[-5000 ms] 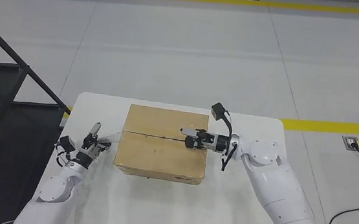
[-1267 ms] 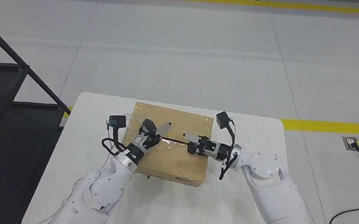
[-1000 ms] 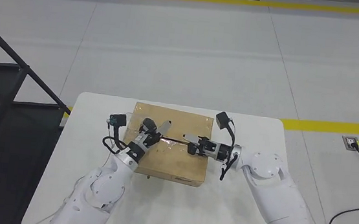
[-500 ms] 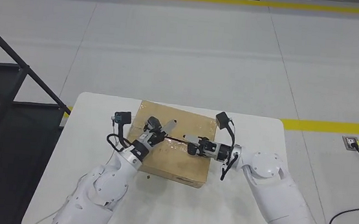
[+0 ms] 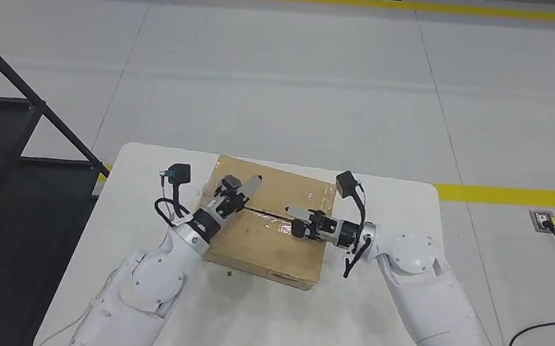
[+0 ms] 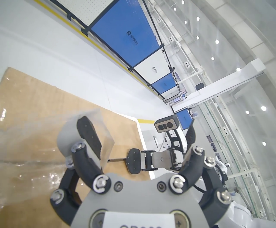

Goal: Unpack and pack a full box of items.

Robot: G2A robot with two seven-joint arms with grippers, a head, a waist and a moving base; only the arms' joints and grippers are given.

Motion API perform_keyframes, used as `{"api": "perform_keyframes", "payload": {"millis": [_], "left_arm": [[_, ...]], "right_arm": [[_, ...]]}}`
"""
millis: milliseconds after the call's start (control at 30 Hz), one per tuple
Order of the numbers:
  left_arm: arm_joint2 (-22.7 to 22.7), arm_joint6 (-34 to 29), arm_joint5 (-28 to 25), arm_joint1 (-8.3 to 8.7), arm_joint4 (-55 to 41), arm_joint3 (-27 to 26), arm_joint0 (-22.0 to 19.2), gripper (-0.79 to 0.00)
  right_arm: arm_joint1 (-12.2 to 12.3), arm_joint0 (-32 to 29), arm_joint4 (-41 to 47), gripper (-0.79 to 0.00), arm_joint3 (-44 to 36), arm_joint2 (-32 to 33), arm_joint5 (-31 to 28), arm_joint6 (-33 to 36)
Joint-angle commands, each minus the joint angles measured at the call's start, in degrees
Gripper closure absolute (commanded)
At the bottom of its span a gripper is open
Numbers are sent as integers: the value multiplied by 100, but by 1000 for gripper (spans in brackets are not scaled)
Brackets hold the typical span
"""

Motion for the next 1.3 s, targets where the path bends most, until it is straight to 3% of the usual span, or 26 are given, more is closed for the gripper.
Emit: {"api": "perform_keyframes", "payload": {"millis": [0,467,1267], "left_arm": [[-43,-64,22,3,-21,-57,11,-785],[-27,-238,44,-21,10,-375,48,-785],[532,-257,314,-171,529,-230,-246,-785]], "right_arm": [[2,11,16,-785,25,-6,-22,9],[73,-116,48,-785,-135,120,-144,-9],[456,-1578,251,-785,-1613,1136,-681,68]]}}
